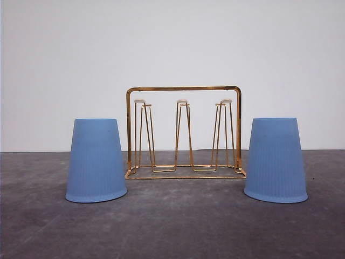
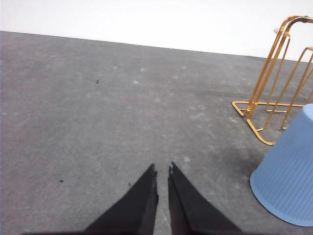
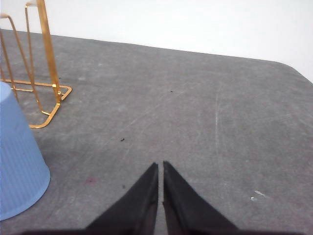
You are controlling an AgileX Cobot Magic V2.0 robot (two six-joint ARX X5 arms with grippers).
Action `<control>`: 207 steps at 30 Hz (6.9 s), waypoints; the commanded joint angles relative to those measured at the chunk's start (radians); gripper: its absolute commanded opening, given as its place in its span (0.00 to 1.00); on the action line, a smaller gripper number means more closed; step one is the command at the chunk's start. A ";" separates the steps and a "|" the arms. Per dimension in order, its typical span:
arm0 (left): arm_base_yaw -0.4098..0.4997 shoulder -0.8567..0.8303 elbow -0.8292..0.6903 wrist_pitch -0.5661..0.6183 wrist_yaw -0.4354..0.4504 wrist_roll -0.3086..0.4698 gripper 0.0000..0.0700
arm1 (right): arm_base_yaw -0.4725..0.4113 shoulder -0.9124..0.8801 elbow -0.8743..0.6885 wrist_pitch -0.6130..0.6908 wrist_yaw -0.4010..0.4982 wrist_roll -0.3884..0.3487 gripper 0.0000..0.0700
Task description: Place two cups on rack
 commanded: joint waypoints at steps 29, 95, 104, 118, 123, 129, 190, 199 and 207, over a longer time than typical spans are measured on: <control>0.000 0.044 0.108 -0.046 -0.043 -0.307 0.02 | 0.000 0.044 0.122 -0.031 -0.113 0.259 0.01; -0.506 1.414 0.842 -0.059 -0.029 -0.030 0.81 | 0.119 1.048 0.813 -0.361 -0.394 0.018 0.90; -0.511 1.433 0.850 -0.064 -0.019 -0.032 0.44 | 0.119 1.048 0.813 -0.361 -0.394 0.018 0.90; -0.524 1.400 1.283 -0.283 0.039 0.033 0.45 | 0.119 1.048 0.813 -0.382 -0.394 0.018 0.90; -0.524 1.402 1.357 -0.275 -0.014 0.076 0.53 | 0.119 1.048 0.813 -0.391 -0.394 0.019 0.90; -0.523 1.468 1.358 -0.240 -0.098 0.109 0.56 | 0.119 1.048 0.813 -0.400 -0.394 0.019 0.90; -0.274 1.110 0.942 -0.529 -0.051 0.067 0.79 | 0.255 1.387 0.854 -0.168 -0.326 0.006 0.54; -0.275 1.099 0.938 -0.522 -0.051 0.067 0.79 | 0.255 1.315 1.127 -0.377 -0.370 -0.027 0.54; -0.274 1.099 0.938 -0.521 -0.051 0.067 0.79 | 0.269 1.342 1.224 -0.299 -0.381 -0.045 0.54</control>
